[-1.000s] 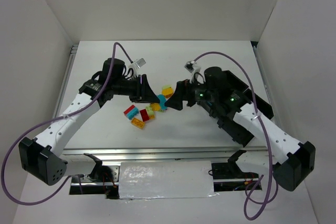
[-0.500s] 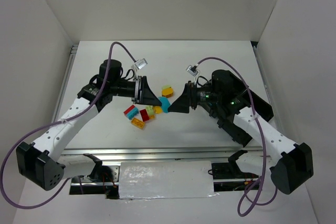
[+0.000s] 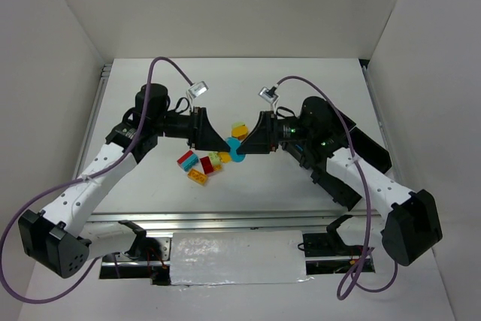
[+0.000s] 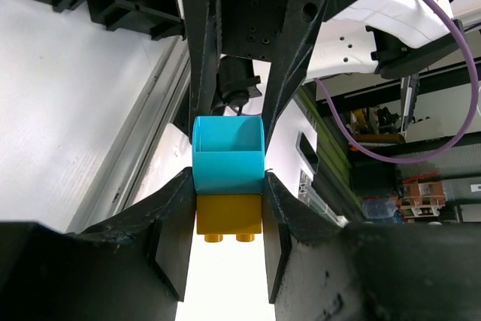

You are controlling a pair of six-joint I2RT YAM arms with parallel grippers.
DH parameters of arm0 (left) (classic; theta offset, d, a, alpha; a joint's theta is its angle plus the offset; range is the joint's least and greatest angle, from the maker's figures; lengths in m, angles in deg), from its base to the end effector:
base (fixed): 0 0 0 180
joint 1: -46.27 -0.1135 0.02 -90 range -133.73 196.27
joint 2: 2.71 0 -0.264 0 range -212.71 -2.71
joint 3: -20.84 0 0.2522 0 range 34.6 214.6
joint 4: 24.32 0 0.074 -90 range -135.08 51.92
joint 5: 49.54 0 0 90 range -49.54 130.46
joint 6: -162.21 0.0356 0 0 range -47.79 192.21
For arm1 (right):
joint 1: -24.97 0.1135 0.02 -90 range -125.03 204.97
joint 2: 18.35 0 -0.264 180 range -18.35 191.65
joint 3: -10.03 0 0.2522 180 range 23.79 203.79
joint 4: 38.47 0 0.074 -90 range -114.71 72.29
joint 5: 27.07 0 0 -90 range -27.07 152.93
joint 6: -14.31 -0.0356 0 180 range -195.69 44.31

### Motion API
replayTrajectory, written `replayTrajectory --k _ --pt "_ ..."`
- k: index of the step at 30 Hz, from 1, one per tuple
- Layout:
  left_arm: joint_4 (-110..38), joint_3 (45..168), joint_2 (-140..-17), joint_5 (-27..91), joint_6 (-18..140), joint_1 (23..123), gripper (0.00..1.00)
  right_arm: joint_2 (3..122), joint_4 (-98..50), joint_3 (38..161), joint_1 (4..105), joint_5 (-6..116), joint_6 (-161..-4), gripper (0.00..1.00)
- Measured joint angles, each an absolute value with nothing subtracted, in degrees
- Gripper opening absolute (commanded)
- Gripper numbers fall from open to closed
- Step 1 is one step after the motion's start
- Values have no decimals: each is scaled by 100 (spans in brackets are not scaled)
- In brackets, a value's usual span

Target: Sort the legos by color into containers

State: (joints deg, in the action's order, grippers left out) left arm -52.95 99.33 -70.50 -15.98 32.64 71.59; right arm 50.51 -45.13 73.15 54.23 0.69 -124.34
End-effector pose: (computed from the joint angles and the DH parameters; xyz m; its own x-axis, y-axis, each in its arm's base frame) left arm 0.2198 -0.1368 0.3759 -0.8217 -0.0008 -0.5700 0.5574 0.2077 -0.8038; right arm 0.2169 0.1576 0.3360 -0.7411 -0.0144 -0.6712 -0.6709 -0.0231 0.7412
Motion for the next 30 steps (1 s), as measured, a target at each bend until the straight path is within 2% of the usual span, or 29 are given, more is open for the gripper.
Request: replayTrajectory --k 1,2,3,4,5,6,7,8,13,16,17,22,25,26,28,29,30 --pt "-5297 9933 -7042 -1616 3251 7157 0 5071 -4594 7300 5423 36 -12506 32" --pt "-5302 9933 -7042 -1642 3238 7154 0 5132 -4837 7263 5425 -71 -12678 15" --pt "-5304 9933 -7044 -1647 3223 7150 6 5165 -5018 7219 5425 -112 -12812 7" --pt "-5315 9933 -7044 -1647 3190 7148 15 5197 -5178 7173 5423 -145 -12936 3" --pt "-5347 9937 -7044 -1642 3170 7148 29 5215 -5318 7132 5425 -160 -13039 2" --pt "-5402 9959 -7048 -1629 3166 7148 72 5228 -5420 7097 5425 -171 -13120 1" --pt "-5431 9976 -7050 -1598 3205 7150 96 5237 -5466 7092 5425 -182 -13172 0" --pt "-5452 10007 -7066 -1480 3238 7157 100 5241 -5538 7095 5442 -154 -13225 0" --pt "-5553 10055 -7120 -1214 3271 7167 100 5193 -5235 7156 5504 58 -12997 0" --pt "-5546 10055 -7109 -1185 3306 7167 91 5119 -4876 7184 5421 286 -12803 0" --pt "-5538 10048 -7105 -1188 3314 7170 85 5095 -4767 7202 5383 336 -12742 0" --pt "-5428 9950 -7039 -1233 3303 7172 74 5029 -4214 7379 5274 668 -12434 0" --pt "-5391 9909 -7031 -1227 3310 7170 51 5012 -4161 7398 5202 657 -12423 0" --pt "-5402 9895 -7031 -1207 3330 7165 35 5003 -4164 7414 5191 631 -12427 0" --pt "-5393 9889 -7033 -1255 3317 7150 23 4979 -4161 7431 5191 607 -12405 0" --pt "-5372 9889 -7031 -1271 3317 7150 11 4979 -4179 7438 5191 570 -12405 0" --pt "-5374 9891 -7033 -1288 3317 7150 2 4979 -4183 7438 5191 552 -12414 0"
